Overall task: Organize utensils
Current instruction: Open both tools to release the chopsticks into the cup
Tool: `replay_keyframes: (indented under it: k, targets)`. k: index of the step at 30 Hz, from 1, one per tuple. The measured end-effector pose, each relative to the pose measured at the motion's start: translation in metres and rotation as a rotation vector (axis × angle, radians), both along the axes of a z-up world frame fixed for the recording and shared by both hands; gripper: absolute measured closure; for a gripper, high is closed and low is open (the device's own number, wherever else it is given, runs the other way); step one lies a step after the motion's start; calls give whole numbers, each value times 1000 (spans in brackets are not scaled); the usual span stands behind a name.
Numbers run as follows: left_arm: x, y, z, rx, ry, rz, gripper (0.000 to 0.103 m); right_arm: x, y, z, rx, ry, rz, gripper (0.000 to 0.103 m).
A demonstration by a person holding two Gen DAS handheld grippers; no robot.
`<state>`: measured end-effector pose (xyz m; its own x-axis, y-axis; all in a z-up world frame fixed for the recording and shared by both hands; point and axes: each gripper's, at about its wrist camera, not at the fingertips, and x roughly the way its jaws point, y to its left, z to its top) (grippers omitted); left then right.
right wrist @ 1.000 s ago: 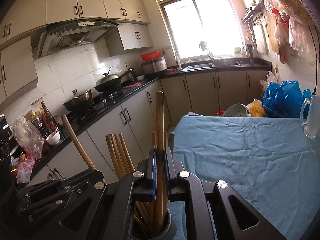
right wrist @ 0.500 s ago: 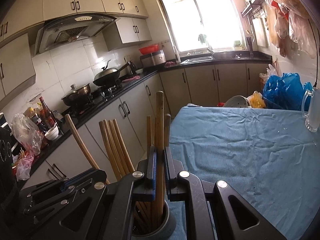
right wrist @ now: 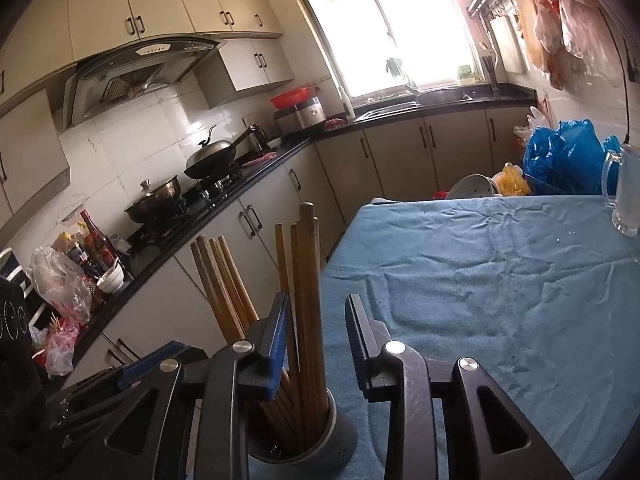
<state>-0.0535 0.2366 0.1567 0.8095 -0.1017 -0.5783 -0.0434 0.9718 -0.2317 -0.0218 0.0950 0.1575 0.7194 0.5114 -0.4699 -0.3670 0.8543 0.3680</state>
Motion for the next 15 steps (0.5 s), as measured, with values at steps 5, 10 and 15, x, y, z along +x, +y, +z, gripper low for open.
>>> replay_keyframes:
  k: [5,10,15]
  targets:
    - [-11,0,2,-2,-6,21,53,-5,-13,2,27,0,-23,55]
    - [-28,-2,3,15,-9,50,37,-14,-29,3,38,-2,-51,45]
    - [-49,-9,3,53,-30,104,18,-27,-46,-3,34,10,-81,42]
